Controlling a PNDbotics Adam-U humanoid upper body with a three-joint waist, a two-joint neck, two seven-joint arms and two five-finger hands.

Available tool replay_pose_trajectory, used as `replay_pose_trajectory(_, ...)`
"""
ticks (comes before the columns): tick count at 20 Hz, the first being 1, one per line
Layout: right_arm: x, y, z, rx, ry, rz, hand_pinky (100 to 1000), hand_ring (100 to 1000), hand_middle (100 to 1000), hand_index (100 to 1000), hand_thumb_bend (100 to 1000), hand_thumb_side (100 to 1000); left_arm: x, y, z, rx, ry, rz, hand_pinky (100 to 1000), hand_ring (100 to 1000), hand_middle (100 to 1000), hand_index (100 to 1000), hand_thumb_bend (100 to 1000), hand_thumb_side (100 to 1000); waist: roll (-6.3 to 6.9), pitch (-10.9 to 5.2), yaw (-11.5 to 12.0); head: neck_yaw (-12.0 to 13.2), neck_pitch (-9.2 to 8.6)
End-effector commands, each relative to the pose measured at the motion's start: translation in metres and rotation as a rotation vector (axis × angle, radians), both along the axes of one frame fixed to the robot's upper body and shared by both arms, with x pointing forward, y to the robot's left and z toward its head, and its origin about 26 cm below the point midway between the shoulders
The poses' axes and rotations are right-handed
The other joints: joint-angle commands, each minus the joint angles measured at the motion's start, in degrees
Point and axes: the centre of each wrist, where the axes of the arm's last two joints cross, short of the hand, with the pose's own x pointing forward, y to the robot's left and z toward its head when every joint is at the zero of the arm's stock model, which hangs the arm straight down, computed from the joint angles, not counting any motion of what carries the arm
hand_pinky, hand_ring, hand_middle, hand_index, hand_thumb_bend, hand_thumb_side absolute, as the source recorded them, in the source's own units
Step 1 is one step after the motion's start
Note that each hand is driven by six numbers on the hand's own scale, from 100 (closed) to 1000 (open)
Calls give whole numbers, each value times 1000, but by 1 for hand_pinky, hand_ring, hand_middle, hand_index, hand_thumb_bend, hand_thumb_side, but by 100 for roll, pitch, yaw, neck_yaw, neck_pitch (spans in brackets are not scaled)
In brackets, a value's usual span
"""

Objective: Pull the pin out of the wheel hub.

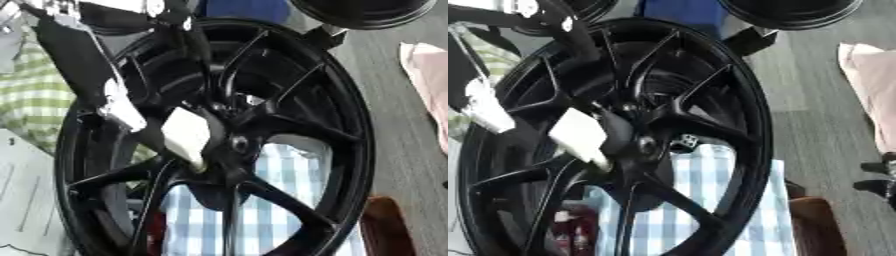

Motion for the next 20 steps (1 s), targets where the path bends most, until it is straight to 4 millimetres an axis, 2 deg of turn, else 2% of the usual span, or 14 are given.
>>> replay_pose_trajectory(1, -1, 0, 7, -25, -15, 3, 808, 581, 687, 616, 100, 856, -2, 0, 8, 9, -24, 21, 844, 792, 757, 856, 770, 427, 46, -607, -12, -20, -105)
replay_pose_trajectory(7, -1, 0, 6, -22, -13, 5, 808, 581, 686, 616, 100, 857, 2, -5, 3, 43, -43, 16, 839, 796, 769, 859, 764, 372, 44, -612, -20, 12, -134)
replay_pose_trajectory(20, -1, 2, 5, -12, -5, 10, 809, 581, 686, 616, 100, 860, 23, -22, -5, 70, -72, 4, 835, 799, 795, 874, 753, 332, 38, -595, -59, 97, -148)
